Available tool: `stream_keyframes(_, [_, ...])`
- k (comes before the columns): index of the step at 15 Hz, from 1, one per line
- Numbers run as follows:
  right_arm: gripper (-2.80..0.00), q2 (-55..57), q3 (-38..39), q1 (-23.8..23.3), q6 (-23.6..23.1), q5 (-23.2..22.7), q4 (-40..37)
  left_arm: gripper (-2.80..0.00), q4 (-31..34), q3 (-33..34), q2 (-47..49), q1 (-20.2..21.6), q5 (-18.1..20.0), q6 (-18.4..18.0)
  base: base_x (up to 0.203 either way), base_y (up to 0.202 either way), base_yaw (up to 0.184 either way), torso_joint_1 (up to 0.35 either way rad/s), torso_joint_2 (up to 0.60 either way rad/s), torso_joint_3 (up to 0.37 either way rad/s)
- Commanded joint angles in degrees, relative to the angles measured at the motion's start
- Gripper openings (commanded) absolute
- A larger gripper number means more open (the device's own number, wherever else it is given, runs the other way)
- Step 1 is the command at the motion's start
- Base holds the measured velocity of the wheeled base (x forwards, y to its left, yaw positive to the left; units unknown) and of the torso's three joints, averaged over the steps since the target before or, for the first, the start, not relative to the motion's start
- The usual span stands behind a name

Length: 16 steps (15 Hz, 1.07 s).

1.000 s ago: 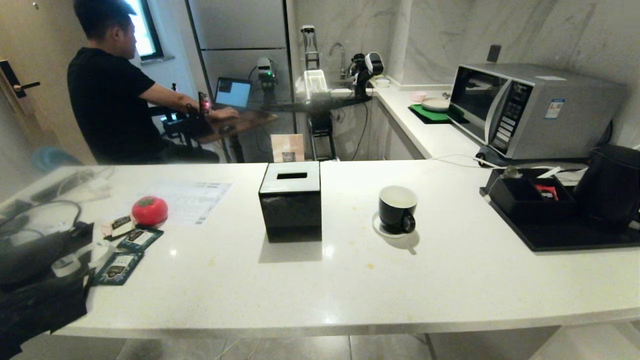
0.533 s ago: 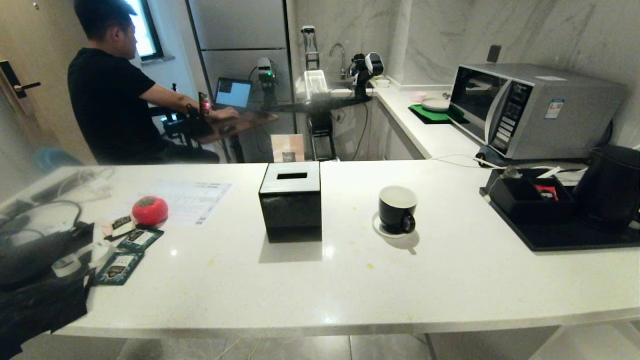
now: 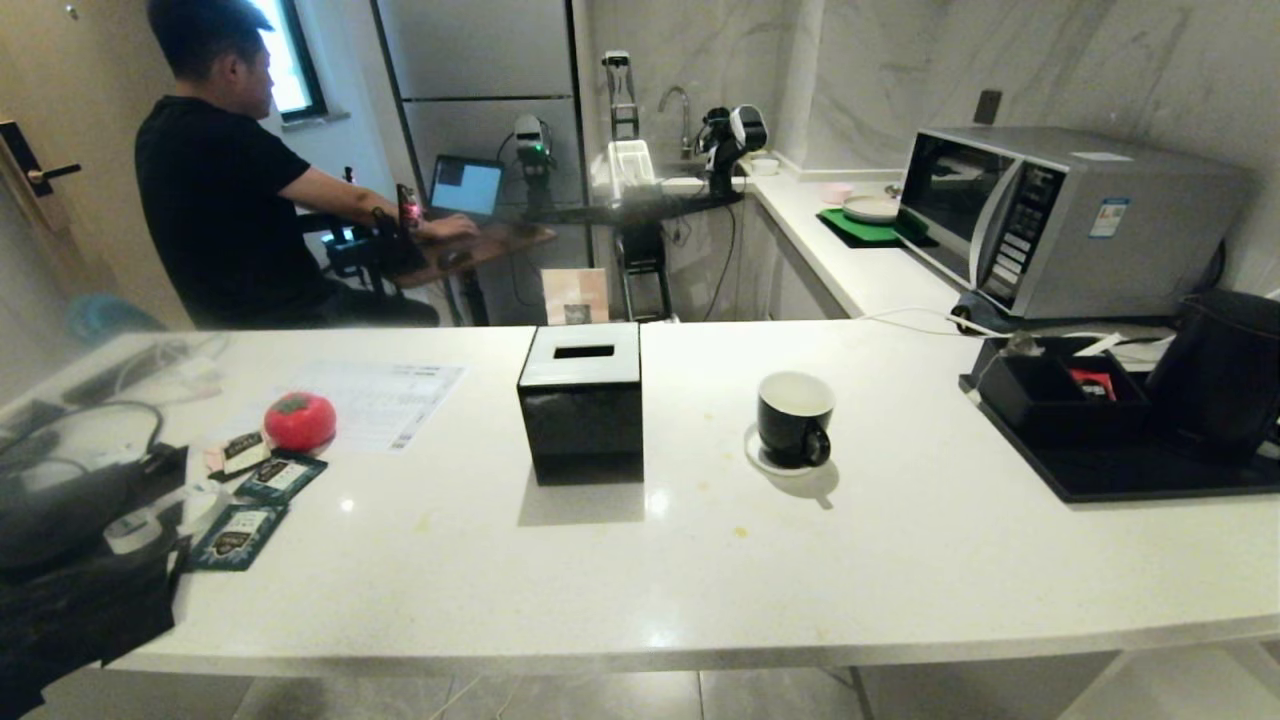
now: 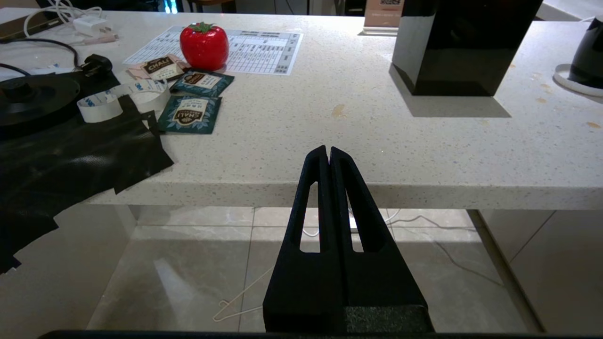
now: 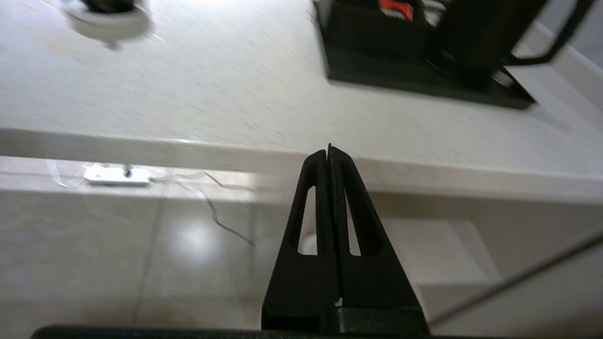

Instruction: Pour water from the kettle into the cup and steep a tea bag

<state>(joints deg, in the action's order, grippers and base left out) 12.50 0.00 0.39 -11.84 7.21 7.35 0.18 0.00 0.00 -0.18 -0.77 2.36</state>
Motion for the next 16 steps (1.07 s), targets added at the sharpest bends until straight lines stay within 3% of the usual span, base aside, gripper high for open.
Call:
stream_keyframes(1, [-2.80,-7.1,0.0,0.0,0.2,-1.5,-1.3,-2.80,0.0,0.0,0.0,0.0,0.0,0.1,0.000,0.000,0.000,0.000,0.00,0.000])
stream_keyframes(4, [-2.80,-12.4,0.0,-0.5,0.5,-6.5,-4.5,-2.80,0.0,0.0,0.0,0.0,0.0,0.1,0.000,0.000,0.000,0.000,0.00,0.000])
stream_keyframes(16, [-2.80,-12.4,0.0,-0.5,0.7,-6.6,-4.5,-2.80,0.0,0.0,0.0,0.0,0.0,0.1,0.000,0.000,0.000,0.000,0.00,0.000])
